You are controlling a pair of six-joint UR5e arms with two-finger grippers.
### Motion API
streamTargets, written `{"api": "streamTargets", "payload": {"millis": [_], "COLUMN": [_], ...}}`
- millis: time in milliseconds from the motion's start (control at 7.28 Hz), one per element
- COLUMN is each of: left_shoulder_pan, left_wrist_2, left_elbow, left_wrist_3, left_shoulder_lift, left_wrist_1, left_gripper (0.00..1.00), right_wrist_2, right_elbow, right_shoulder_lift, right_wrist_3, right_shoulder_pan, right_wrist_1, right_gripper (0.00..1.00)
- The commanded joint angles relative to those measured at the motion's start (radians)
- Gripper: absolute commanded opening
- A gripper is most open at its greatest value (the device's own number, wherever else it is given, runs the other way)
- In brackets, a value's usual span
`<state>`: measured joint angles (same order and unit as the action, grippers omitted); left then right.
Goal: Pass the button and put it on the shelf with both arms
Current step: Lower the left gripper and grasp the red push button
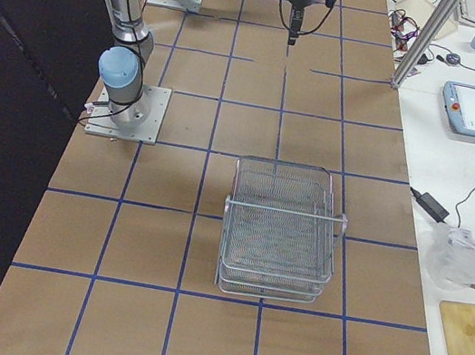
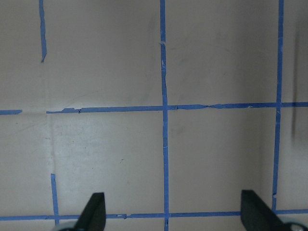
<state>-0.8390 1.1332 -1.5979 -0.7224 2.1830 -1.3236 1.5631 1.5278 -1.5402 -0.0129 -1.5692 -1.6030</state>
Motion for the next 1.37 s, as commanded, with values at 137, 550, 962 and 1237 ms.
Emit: {"api": "streamTargets", "payload": {"millis": [137, 550, 962, 1237], "left_shoulder_pan": [0.0, 0.001, -0.014, -0.118], "left_wrist_2": [-0.013, -0.013, -0.013, -0.015], "left_elbow": [-0.001, 0.012, 0.013, 0.057], "left_wrist_3": [0.003, 0.034, 0.034, -0.055], "left_shoulder_lift": [0.001, 0.0, -0.044, -0.127], "left_wrist_1": [-0.026, -0.077, -0.112, -0.191], "left_gripper": [0.65, 0.0, 0.0, 0.0], "right_wrist_2": [0.0, 0.0, 0.0, -0.021], "right_elbow": [0.0, 0.0, 0.0, 0.0], "right_shoulder_lift": [-0.001, -0.001, -0.001, -0.003], "right_wrist_3": [0.001, -0.001, -0.001, 0.011], "right_shoulder_pan": [0.0, 0.0, 0.0, 0.0], "right_wrist_1": [0.002, 0.002, 0.002, 0.0], "right_gripper": [1.0, 1.0, 1.0, 1.0]}}
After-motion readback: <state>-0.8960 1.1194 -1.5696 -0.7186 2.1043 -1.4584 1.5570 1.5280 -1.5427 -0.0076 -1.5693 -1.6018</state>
